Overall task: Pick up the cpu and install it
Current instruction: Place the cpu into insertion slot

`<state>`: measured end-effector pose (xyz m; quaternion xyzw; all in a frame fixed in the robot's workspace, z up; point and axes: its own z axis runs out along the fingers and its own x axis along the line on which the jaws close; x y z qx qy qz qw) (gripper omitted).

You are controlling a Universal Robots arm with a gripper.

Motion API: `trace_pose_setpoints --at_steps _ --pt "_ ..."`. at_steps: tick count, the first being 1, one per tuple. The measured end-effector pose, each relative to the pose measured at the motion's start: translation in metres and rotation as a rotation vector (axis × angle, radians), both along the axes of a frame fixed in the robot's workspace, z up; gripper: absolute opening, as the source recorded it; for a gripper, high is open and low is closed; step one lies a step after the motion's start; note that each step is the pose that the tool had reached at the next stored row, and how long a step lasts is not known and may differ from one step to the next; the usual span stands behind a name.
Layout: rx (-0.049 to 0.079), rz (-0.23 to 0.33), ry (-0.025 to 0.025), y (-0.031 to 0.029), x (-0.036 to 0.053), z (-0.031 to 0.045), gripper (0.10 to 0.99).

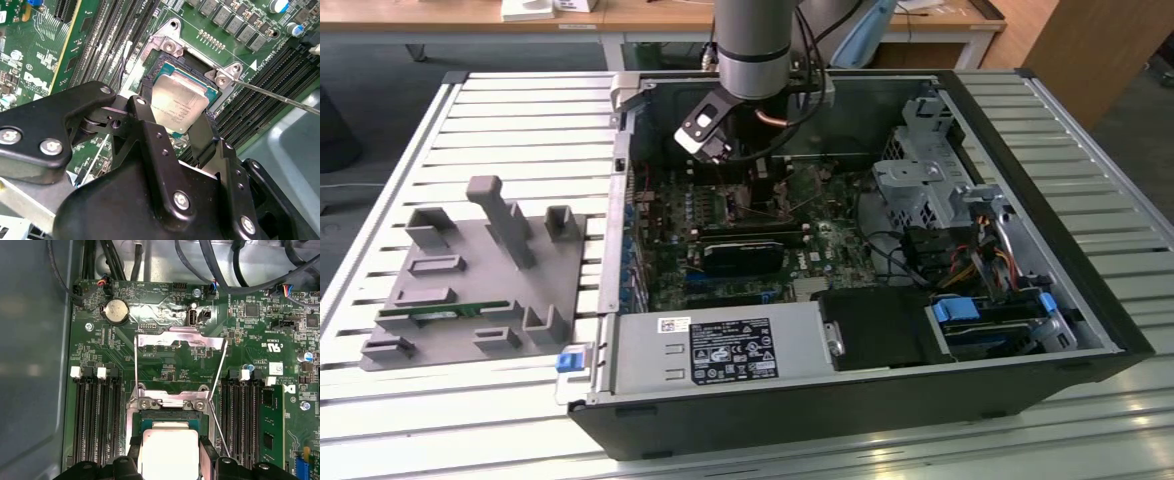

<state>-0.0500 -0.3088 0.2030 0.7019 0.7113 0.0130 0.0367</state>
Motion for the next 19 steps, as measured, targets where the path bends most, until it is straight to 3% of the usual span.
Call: trace_pose_setpoints --at_steps 19 --pt "0.0 -0.007 0.0004 -0.0006 0.001 -0.0073 0.537"
